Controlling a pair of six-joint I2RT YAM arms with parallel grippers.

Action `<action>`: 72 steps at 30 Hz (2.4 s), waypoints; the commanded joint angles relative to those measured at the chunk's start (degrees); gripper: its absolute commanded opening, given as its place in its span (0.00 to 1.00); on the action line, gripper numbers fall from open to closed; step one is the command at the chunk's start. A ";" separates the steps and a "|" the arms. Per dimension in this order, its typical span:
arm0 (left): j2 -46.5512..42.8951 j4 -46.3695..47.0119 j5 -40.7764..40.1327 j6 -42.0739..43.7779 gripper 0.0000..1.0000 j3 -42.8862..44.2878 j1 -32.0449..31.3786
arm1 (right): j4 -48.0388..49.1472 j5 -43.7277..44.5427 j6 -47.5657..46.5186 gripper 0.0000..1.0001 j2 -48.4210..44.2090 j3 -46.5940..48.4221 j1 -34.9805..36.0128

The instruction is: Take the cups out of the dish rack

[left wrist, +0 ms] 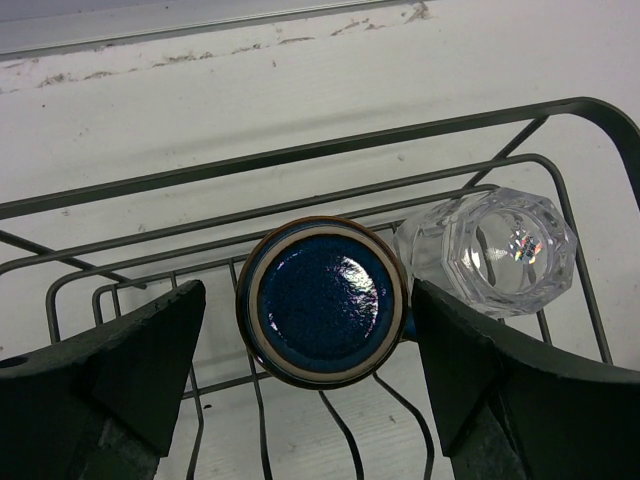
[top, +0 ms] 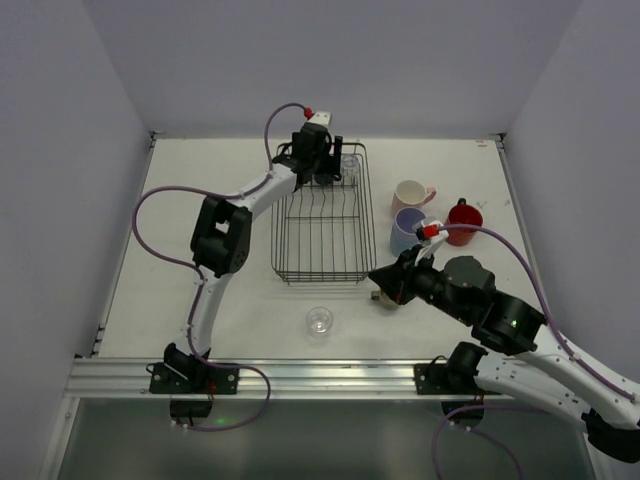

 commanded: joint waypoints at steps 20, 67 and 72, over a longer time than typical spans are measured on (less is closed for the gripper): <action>-3.28 4.32 3.20 1.68 0.24 1.48 1.70 | 4.29 -0.33 -1.09 0.14 1.45 0.84 -0.10; -67.10 59.52 38.45 -58.07 0.04 -73.85 2.76 | 33.48 -4.81 -2.49 0.56 5.32 -3.12 -0.36; -68.51 59.78 36.43 -60.54 0.03 -75.52 0.22 | 34.01 -6.21 -7.76 0.56 5.93 -2.42 -0.36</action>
